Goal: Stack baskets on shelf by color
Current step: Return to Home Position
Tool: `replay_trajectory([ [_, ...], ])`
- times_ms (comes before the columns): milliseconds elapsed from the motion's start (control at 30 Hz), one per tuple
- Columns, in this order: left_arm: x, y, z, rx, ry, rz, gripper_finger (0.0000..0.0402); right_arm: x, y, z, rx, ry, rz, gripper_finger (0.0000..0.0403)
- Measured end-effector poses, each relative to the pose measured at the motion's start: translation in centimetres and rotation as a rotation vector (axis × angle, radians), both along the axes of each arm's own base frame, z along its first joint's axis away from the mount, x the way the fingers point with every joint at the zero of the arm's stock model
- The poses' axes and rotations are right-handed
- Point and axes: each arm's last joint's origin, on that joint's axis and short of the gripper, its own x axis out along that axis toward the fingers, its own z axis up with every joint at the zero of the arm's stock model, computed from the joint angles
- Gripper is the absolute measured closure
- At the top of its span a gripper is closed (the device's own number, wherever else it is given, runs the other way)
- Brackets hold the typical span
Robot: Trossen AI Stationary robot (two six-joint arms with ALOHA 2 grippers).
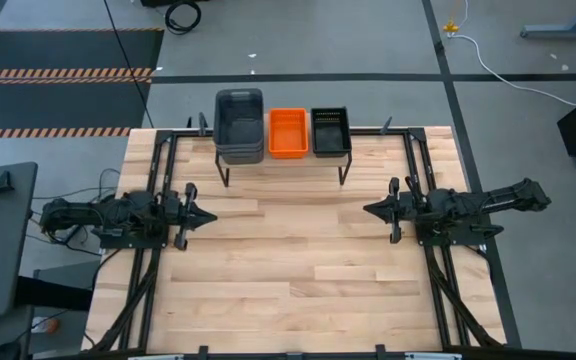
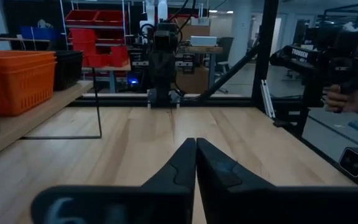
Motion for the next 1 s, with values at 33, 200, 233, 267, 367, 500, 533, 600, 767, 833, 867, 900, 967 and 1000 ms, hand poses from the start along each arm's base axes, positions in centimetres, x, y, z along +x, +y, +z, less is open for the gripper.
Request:
replay_trajectory([
  [33, 0.00, 0.00, 0.00, 0.000, 0.000, 0.000, 0.0381, 0.00, 0.00, 0.00, 0.000, 0.000, 0.000, 0.0391],
  [200, 0.00, 0.00, 0.01, 0.000, -0.001, 0.001, 0.0370, 0.00, 0.00, 0.00, 0.000, 0.000, 0.000, 0.0391],
  [233, 0.00, 0.00, 0.01, 0.000, -0.001, 0.001, 0.0369, 0.00, 0.00, 0.00, 0.000, 0.000, 0.000, 0.0391],
  [267, 0.00, 0.00, 0.01, 0.000, -0.001, 0.002, 0.0368, 0.00, 0.00, 0.00, 0.000, 0.000, 0.000, 0.0391],
  [367, 0.00, 0.01, 0.01, 0.000, -0.001, 0.003, 0.0371, 0.00, 0.00, 0.00, 0.000, 0.000, 0.000, 0.0391],
  [500, 0.00, 0.01, 0.02, -0.001, -0.002, 0.003, 0.0377, 0.00, 0.00, 0.00, 0.000, 0.000, 0.000, 0.0391],
  [533, 0.00, 0.01, 0.02, -0.002, -0.002, 0.003, 0.0378, 0.00, 0.00, 0.00, 0.000, 0.000, 0.000, 0.0391],
  [600, 0.00, 0.01, 0.01, -0.002, -0.002, 0.003, 0.0378, 0.00, 0.00, 0.00, 0.000, 0.000, 0.000, 0.0391],
  [767, 0.00, 0.01, 0.02, -0.002, -0.003, 0.003, 0.0369, 0.00, 0.00, 0.00, 0.000, 0.000, 0.000, 0.0391],
  [833, 0.00, 0.01, 0.02, -0.002, -0.003, 0.003, 0.0366, 0.00, 0.00, 0.00, 0.000, 0.000, 0.000, 0.0391],
  [867, 0.00, 0.01, 0.02, -0.002, -0.003, 0.003, 0.0366, 0.00, 0.00, 0.01, 0.000, 0.000, 0.000, 0.0391],
  [900, 0.00, 0.01, 0.02, -0.002, -0.003, 0.003, 0.0366, 0.00, 0.00, 0.01, 0.000, 0.000, 0.000, 0.0391],
  [967, 0.00, 0.01, 0.02, -0.002, -0.003, 0.002, 0.0368, 0.00, 0.00, 0.01, 0.000, 0.000, 0.000, 0.0391],
  [1000, 0.00, 0.01, 0.02, -0.002, -0.003, 0.003, 0.0370, 0.00, 0.00, 0.01, 0.000, 0.000, 0.000, 0.0391],
])
